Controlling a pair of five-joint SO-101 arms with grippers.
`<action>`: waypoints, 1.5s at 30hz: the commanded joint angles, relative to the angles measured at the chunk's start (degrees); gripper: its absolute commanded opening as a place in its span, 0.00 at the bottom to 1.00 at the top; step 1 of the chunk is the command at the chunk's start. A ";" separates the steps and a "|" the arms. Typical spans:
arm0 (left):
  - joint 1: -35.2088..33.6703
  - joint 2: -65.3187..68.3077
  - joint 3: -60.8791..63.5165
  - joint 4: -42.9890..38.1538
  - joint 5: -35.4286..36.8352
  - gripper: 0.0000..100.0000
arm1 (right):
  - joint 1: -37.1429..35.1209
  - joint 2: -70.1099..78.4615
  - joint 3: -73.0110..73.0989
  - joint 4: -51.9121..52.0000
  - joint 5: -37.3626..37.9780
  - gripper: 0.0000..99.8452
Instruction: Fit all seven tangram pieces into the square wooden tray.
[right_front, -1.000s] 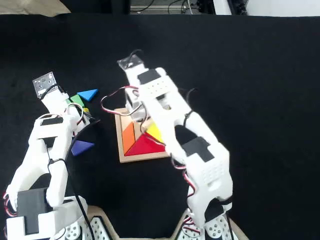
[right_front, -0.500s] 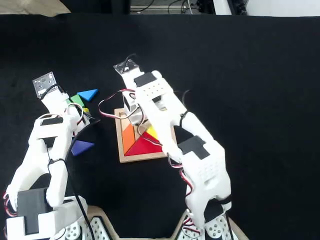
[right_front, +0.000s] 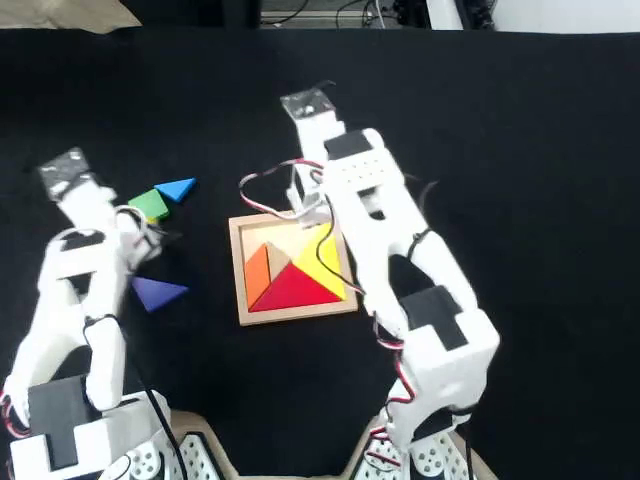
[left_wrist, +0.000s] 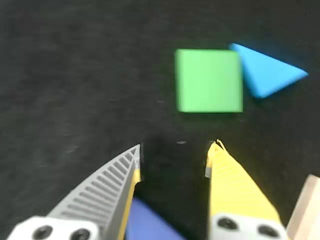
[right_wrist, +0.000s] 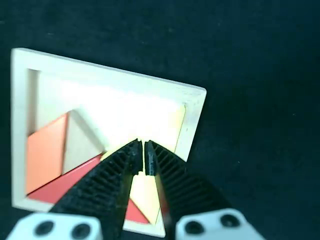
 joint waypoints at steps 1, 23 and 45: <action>-7.34 -1.67 -17.54 21.63 -5.54 0.22 | 1.14 -5.23 7.78 -7.91 0.53 0.01; -8.66 9.14 -12.18 19.96 -52.57 0.22 | 7.47 -10.86 12.44 -12.66 0.62 0.01; 9.63 8.88 -12.88 13.01 -38.15 0.22 | 7.38 -10.68 12.62 -13.80 3.34 0.01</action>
